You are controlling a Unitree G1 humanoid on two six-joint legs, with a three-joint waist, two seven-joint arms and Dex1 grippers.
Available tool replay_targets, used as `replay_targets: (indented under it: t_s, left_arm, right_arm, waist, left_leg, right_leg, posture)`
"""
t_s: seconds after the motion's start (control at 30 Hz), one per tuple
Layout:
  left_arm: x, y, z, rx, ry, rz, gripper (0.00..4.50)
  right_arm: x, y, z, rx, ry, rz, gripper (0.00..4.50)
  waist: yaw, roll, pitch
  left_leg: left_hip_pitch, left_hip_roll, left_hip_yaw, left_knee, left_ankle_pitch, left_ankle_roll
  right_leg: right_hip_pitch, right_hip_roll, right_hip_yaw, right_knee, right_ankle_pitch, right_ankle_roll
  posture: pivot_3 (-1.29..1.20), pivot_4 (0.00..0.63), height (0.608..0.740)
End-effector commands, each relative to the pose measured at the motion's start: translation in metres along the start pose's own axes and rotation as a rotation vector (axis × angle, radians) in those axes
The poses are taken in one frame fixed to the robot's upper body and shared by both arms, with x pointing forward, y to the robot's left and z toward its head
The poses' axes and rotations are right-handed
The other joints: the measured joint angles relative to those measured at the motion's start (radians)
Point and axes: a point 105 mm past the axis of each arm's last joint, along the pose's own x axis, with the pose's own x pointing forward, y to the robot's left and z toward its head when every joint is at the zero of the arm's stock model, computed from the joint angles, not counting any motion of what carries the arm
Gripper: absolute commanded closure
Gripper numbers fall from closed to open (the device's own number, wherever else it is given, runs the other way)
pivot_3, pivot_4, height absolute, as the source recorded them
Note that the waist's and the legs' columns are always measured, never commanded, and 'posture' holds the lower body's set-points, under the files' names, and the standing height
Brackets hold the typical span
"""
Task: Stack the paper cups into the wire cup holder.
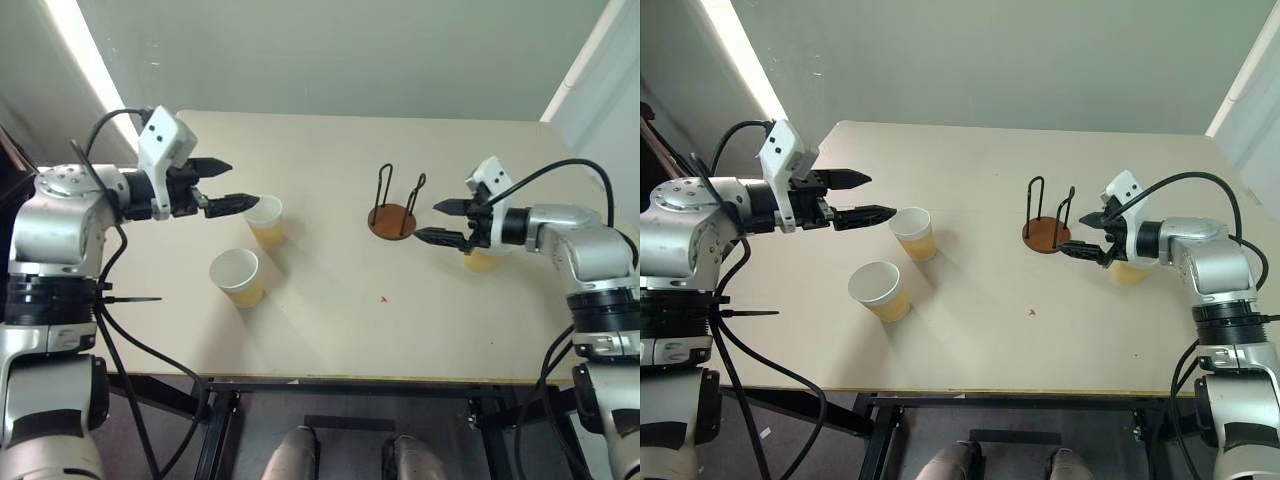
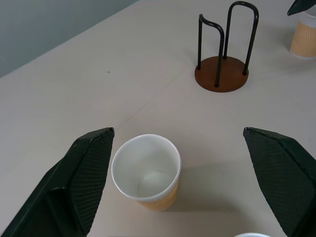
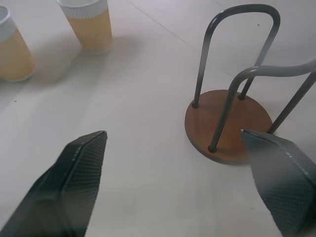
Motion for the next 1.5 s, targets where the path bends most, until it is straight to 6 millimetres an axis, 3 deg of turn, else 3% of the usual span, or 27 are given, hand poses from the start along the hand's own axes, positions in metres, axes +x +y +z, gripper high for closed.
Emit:
replay_targets:
  t_s: [0.03, 0.5, 0.9, 1.17, 1.3, 1.5]
  left_arm:
    - [-0.003, 0.001, 0.011, 0.045, -0.023, 0.008, 0.0]
    - [-0.002, 0.0, 0.009, 0.044, -0.024, 0.012, 0.0]
    - [-0.004, 0.0, 0.009, 0.049, -0.023, 0.024, 0.0]
    - [-0.006, 0.0, 0.009, 0.053, -0.018, 0.032, 0.0]
    - [-0.005, -0.001, 0.009, 0.056, -0.013, 0.02, 0.0]
    - [-0.002, -0.008, 0.006, 0.072, 0.021, -0.035, 0.0]
  right_arm:
    - [-0.002, -0.002, 0.017, -0.042, -0.039, -0.008, 0.02]
    - [0.024, -0.018, 0.006, -0.113, 0.026, -0.116, 0.02]
    - [0.058, -0.026, 0.018, -0.166, 0.018, -0.147, 0.02]
    - [0.068, -0.027, 0.018, -0.182, 0.028, -0.155, 0.02]
    - [0.064, -0.034, 0.015, -0.175, 0.06, -0.18, 1.2]
    - [0.057, -0.038, 0.016, -0.167, 0.072, -0.178, 3.41]
  waist:
    - [0.0, 0.0, 0.0]
    - [0.0, 0.0, 0.0]
    - [-0.001, 0.0, 0.0]
    - [0.0, 0.0, 0.0]
    - [0.0, 0.0, 0.0]
    - [0.0, 0.0, 0.0]
  left_leg:
    - [0.0, 0.0, 0.0, 0.0, 0.0, 0.0]
    - [0.0, 0.0, 0.0, 0.0, -0.001, 0.002]
    - [0.0, 0.001, 0.0, 0.0, -0.003, 0.002]
    - [-0.002, 0.0, 0.0, 0.0, -0.003, 0.001]
    - [-0.003, 0.0, 0.0, 0.0, -0.003, 0.0]
    - [-0.003, 0.001, 0.0, 0.0, -0.004, 0.0]
  right_leg:
    - [0.0, 0.0, 0.0, 0.0, 0.0, 0.0]
    - [0.0, 0.0, 0.0, 0.0, 0.0, 0.0]
    - [-0.002, 0.0, 0.0, 0.001, 0.0, 0.0]
    - [-0.002, 0.0, 0.0, 0.0, 0.0, 0.0]
    - [-0.003, 0.0, 0.0, 0.0, 0.0, -0.001]
    - [-0.003, 0.0, 0.0, 0.0, 0.0, -0.001]
  posture:
    - [0.0, 0.15, 0.74]
    - [0.0, 0.15, 0.74]
    - [0.0, 0.15, 0.74]
    - [0.0, 0.15, 0.74]
    - [0.0, 0.15, 0.74]
    - [0.0, 0.15, 0.74]
